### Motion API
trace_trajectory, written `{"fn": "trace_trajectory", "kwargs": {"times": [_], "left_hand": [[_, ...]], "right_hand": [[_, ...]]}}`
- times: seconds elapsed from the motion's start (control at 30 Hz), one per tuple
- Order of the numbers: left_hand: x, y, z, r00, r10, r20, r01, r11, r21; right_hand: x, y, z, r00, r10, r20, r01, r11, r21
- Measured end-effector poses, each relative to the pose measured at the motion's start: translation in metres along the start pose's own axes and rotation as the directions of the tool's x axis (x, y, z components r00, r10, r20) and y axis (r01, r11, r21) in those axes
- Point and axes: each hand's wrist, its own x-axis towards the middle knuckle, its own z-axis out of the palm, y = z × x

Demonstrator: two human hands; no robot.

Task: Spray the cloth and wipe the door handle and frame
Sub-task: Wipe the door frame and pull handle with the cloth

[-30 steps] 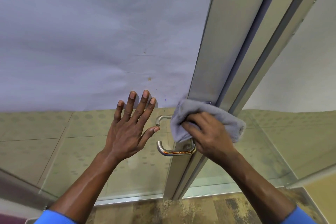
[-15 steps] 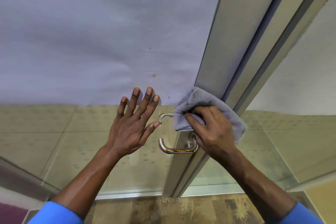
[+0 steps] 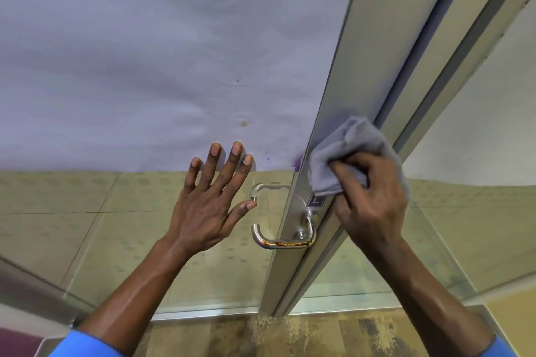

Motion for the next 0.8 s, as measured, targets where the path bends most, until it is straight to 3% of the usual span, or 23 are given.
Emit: {"fn": "trace_trajectory", "kwargs": {"times": [0.1, 0.17, 0.3, 0.4, 0.47, 0.53, 0.7, 0.8], "left_hand": [[-0.001, -0.001, 0.003, 1.0, -0.001, -0.001, 0.001, 1.0, 0.009], [-0.001, 0.0, 0.003, 1.0, -0.002, -0.005, 0.002, 1.0, 0.013], [0.0, 0.0, 0.001, 1.0, 0.002, 0.009, -0.003, 1.0, 0.014], [0.001, -0.001, 0.0, 1.0, 0.003, 0.01, -0.003, 1.0, 0.014], [0.001, -0.001, -0.002, 1.0, 0.001, 0.016, -0.002, 1.0, 0.008], [0.001, -0.001, -0.003, 1.0, 0.004, 0.022, -0.004, 1.0, 0.002], [0.001, -0.001, -0.005, 1.0, 0.009, 0.027, -0.009, 1.0, -0.002], [0.0, -0.001, -0.002, 1.0, 0.003, 0.027, -0.003, 1.0, 0.005]], "right_hand": [[0.021, -0.005, -0.003, 0.994, 0.083, -0.073, -0.084, 0.996, -0.012], [0.015, -0.009, 0.002, 0.997, 0.066, -0.047, -0.066, 0.998, -0.012], [-0.032, -0.003, 0.016, 0.994, -0.034, 0.106, 0.037, 0.999, -0.024], [-0.075, 0.007, 0.022, 0.941, -0.169, 0.292, 0.185, 0.982, -0.029], [-0.091, 0.007, 0.024, 0.919, -0.167, 0.357, 0.194, 0.98, -0.04], [-0.089, 0.002, 0.025, 0.946, -0.087, 0.311, 0.109, 0.993, -0.054], [-0.022, -0.001, 0.011, 0.999, 0.031, 0.01, -0.03, 0.999, -0.027], [0.007, 0.002, 0.006, 0.997, 0.066, -0.029, -0.065, 0.997, 0.032]]}}
